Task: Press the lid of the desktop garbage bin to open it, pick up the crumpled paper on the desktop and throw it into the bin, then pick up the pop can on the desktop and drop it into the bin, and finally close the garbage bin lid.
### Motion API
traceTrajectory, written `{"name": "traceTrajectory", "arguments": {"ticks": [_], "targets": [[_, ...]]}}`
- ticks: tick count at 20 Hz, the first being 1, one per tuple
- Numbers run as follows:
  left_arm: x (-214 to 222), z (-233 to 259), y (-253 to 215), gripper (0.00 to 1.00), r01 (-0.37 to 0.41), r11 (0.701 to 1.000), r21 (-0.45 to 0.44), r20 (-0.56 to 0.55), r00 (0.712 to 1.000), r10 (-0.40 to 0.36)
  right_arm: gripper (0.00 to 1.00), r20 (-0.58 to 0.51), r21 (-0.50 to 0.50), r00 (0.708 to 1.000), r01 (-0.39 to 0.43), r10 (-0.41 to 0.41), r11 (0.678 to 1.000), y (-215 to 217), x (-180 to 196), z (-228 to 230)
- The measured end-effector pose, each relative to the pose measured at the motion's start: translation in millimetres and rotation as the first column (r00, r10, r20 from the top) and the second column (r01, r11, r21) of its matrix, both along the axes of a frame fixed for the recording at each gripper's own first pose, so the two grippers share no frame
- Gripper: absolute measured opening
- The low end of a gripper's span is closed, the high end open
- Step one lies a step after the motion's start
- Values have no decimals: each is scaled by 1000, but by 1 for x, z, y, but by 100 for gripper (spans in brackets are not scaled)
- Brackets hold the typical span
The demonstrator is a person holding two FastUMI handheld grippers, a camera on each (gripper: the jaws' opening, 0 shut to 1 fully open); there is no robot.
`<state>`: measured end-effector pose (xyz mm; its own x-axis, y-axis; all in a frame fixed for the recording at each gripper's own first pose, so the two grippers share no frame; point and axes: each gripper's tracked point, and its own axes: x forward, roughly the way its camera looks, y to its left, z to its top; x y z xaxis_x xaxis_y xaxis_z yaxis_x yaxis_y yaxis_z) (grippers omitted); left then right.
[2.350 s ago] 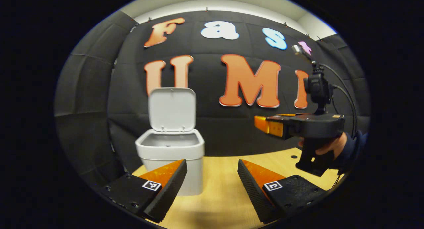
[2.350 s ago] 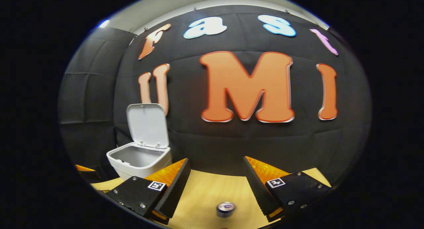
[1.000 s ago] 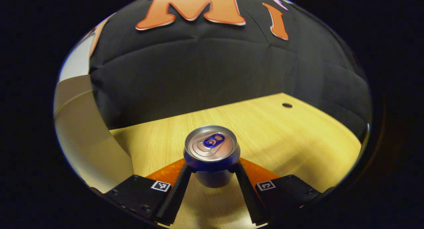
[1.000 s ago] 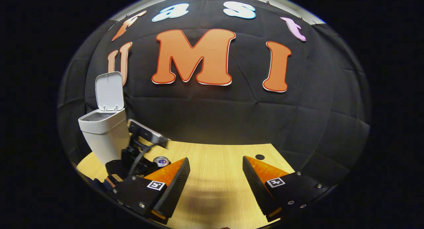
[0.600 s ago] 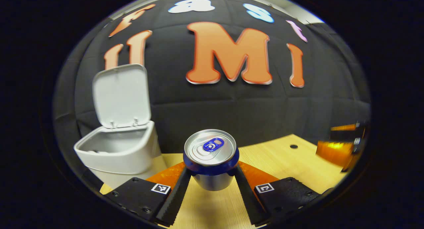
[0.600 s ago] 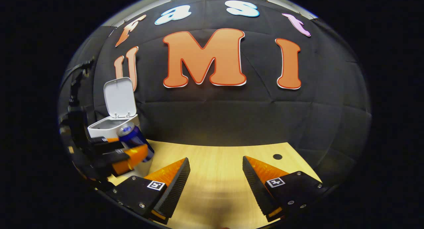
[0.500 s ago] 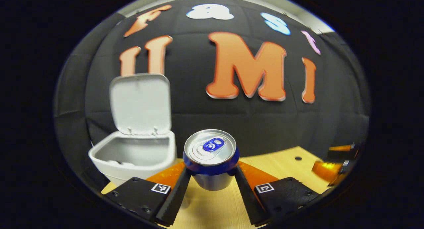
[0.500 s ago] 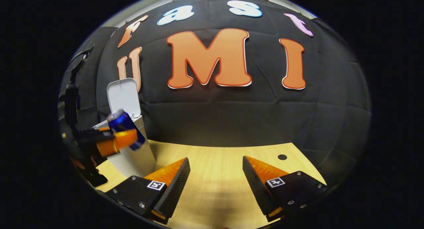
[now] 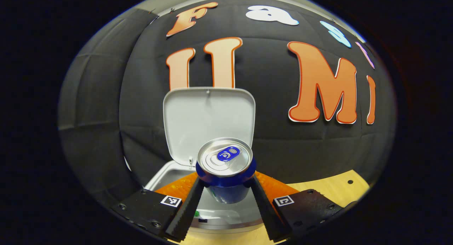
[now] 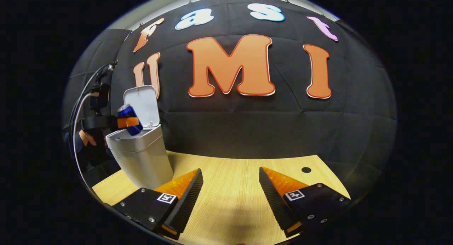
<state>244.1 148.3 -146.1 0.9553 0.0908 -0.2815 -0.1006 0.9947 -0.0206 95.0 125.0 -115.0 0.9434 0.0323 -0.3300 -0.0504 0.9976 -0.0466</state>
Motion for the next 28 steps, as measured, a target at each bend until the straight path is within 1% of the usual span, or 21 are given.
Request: {"name": "traceTrajectory", "arguments": {"ticks": [1, 2, 4, 5, 6, 8, 10, 11, 12, 15, 17, 18, 19, 20, 21, 23, 25, 26, 27, 28], "targets": [[2, -4, 4, 81, -4, 1000, 4, -7, 1000, 4, 95, 0, -9, 1000, 23, -23, 1000, -12, 0, 0], [3, -6, 8, 82, -12, 999, 32, -15, 1000, 12, 95, -1, -17, 999, 50, -50, 999, -24, -1, -1], [5, -9, 7, 85, 13, 998, 59, -32, 999, -11, 95, -8, -7, 996, 93, -93, 996, -44, -2, -2], [5, -9, 8, 89, 19, 999, 46, -35, 999, -17, 95, -15, 0, 993, 116, -116, 993, -54, -4, -4], [3, -10, 13, 98, 7, 999, 40, -34, 999, -6, 95, -18, -4, 990, 138, -138, 990, -64, -5, -7], [2, 2, 19, 97, -8, 998, 62, -4, 1000, 9, 95, -14, -18, 984, 179, -179, 984, -83, -7, -5], [6, 38, 20, 95, -5, 993, 122, 66, 998, -3, 95, -12, -16, 978, 207, -207, 978, -97, -9, -1], [12, 60, 18, 95, -2, 991, 137, 106, 994, -13, 95, -11, -14, 976, 218, -218, 976, -102, -9, 1], [18, 81, 12, 95, 15, 992, 124, 141, 990, -33, 95, -7, -11, 974, 226, -226, 974, -105, -9, 4], [42, 141, 12, 95, 7, 997, 79, 222, 975, -25, 95, 2, -14, 973, 230, -230, 973, -107, -11, 9], [63, 175, 21, 95, -9, 994, 107, 262, 965, -20, 95, 3, -13, 974, 227, -227, 974, -106, -13, 10], [75, 189, 23, 97, -19, 992, 124, 280, 960, -16, 95, -2, -2, 974, 227, -227, 974, -106, -15, 11], [88, 201, 24, 95, -17, 990, 137, 297, 955, -25, 95, -14, 18, 973, 229, -228, 973, -106, -17, 10], [103, 207, 21, 95, 4, 990, 138, 298, 954, -45, 95, -23, 33, 973, 229, -229, 973, -106, -23, 9], [116, 204, 19, 95, 30, 990, 137, 270, 961, -66, 95, -23, 32, 972, 236, -235, 971, -108, -29, 10], [134, 183, 26, 95, 37, 990, 133, 193, 979, -63, 95, -14, 16, 969, 248, -248, 969, -115, -36, 14], [144, 157, 35, 97, 21, 994, 109, 113, 993, -33, 95, -12, 12, 966, 259, -259, 966, -122, -42, 19], [147, 159, 38, 96, 19, 992, 121, 108, 994, -33, 95, -9, 8, 963, 270, -270, 963, -128, -45, 21], [147, 157, 37, 97, 33, 991, 131, 78, 996, -43, 95, -11, 9, 960, 281, -281, 960, -133, -49, 22], [141, 157, 35, 94, 43, 990, 137, 56, 997, -51, 95, -18, 16, 956, 292, -292, 956, -137, -52, 21]]}}
